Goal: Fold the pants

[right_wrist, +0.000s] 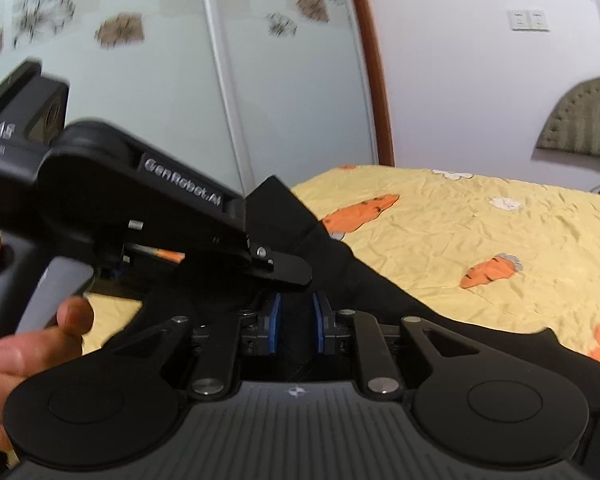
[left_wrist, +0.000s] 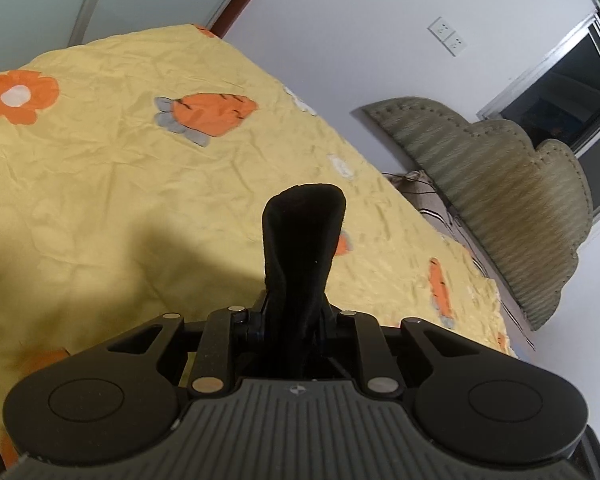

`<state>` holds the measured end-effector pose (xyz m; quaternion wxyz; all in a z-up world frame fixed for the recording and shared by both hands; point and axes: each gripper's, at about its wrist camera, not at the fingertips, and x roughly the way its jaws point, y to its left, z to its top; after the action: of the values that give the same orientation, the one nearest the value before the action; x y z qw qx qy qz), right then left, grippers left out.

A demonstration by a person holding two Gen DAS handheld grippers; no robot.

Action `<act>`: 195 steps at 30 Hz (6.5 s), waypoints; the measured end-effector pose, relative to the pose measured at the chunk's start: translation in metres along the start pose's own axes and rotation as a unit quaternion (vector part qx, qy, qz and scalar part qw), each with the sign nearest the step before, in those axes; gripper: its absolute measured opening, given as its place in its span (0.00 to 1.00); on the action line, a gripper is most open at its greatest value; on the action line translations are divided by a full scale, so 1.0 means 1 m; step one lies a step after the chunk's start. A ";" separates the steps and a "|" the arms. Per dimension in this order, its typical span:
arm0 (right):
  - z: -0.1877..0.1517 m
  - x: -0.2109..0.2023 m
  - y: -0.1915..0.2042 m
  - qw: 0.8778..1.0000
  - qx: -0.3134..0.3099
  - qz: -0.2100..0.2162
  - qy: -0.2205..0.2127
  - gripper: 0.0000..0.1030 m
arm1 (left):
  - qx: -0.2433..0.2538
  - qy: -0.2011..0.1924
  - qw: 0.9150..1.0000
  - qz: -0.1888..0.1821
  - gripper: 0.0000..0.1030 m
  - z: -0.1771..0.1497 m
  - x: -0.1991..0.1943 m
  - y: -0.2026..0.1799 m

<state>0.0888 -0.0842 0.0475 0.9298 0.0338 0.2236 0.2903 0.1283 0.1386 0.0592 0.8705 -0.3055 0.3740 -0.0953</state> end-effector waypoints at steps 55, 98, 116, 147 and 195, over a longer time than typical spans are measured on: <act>-0.136 -0.253 -0.264 0.909 0.327 -0.252 -0.063 0.16 | 0.185 0.164 0.964 -0.093 0.55 -0.233 0.153 -0.289; -0.099 -0.259 -0.229 0.946 0.199 -0.254 -0.016 0.32 | 0.350 0.059 0.933 0.059 0.92 -0.189 0.083 -0.187; -0.086 -0.180 -0.253 0.960 0.123 -0.233 0.093 0.30 | 0.326 0.060 0.940 0.088 0.93 -0.160 0.159 -0.199; -0.122 -0.209 -0.172 0.958 0.104 -0.258 0.075 0.32 | 0.337 0.083 0.933 0.090 0.97 -0.212 0.085 -0.143; -0.126 -0.247 -0.158 0.926 0.174 -0.336 0.018 0.70 | 0.354 0.041 0.931 0.075 0.97 -0.218 0.052 -0.148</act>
<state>-0.0643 -0.3611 0.0016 0.9481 0.1127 0.2860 -0.0817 0.0195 -0.0996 0.0010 0.9105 0.0556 0.3735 -0.1687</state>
